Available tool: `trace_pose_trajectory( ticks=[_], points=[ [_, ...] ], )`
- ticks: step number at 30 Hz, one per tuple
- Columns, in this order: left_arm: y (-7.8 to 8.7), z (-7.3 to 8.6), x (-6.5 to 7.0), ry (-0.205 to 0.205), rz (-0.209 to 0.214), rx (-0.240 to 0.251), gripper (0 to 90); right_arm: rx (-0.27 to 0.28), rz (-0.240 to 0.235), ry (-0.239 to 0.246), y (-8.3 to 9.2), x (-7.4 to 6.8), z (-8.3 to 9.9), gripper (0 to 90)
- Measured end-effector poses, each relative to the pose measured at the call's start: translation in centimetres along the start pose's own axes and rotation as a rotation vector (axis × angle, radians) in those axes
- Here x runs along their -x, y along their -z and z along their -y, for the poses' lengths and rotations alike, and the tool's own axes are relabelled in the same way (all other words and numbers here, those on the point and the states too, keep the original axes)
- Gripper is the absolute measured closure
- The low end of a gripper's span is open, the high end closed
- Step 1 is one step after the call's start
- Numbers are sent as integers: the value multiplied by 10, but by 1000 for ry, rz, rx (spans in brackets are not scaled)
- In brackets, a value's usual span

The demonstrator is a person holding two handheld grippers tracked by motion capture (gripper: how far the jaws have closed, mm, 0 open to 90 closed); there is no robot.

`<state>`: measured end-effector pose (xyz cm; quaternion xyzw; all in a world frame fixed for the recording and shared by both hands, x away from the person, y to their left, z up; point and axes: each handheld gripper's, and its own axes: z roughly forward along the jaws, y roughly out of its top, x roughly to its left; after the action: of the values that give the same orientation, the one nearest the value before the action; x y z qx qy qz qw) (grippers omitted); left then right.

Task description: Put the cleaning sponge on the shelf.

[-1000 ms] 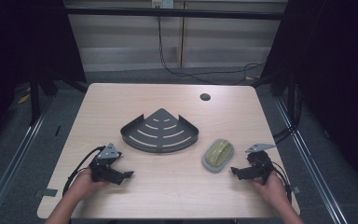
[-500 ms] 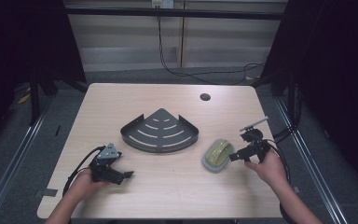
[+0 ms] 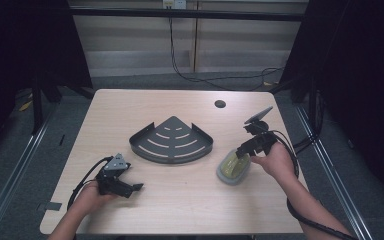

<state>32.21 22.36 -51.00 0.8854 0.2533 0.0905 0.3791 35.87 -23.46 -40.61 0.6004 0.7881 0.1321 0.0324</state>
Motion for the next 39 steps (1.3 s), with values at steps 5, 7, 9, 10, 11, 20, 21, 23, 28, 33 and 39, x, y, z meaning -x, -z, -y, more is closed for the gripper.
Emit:
trace_pose_trajectory(
  ticks=[5,7,9,10,11,20,21,23,28,33,39],
  points=[
    [0,0,0,0,0,1,74,-30,-10,-23,-7,-7,-5,255],
    [0,0,0,0,0,0,74,-51,-4,-33,-11,-10,-7,265],
    [0,0,0,0,0,1,74,-55,2,-41,-11,-12,-7,275],
    [0,0,0,0,0,0,74,-56,-4,-47,-12,-12,-7,280],
    [0,0,0,0,0,0,74,-56,-4,-47,-12,-12,-7,280],
    [0,0,0,0,0,0,74,-80,-29,-113,-18,-14,-5,314],
    [0,0,0,0,0,1,74,-79,-32,-120,-18,-15,-5,317],
    [0,0,0,0,0,0,74,-80,-36,-126,-19,-15,-6,335],
    [0,0,0,0,0,1,74,-90,-33,-140,-21,-17,-7,349],
    [0,0,0,0,0,1,74,-87,-42,-163,-23,-18,-8,355],
    [0,0,0,0,0,0,74,-96,-52,-202,-26,-19,-9,370]
  ],
)
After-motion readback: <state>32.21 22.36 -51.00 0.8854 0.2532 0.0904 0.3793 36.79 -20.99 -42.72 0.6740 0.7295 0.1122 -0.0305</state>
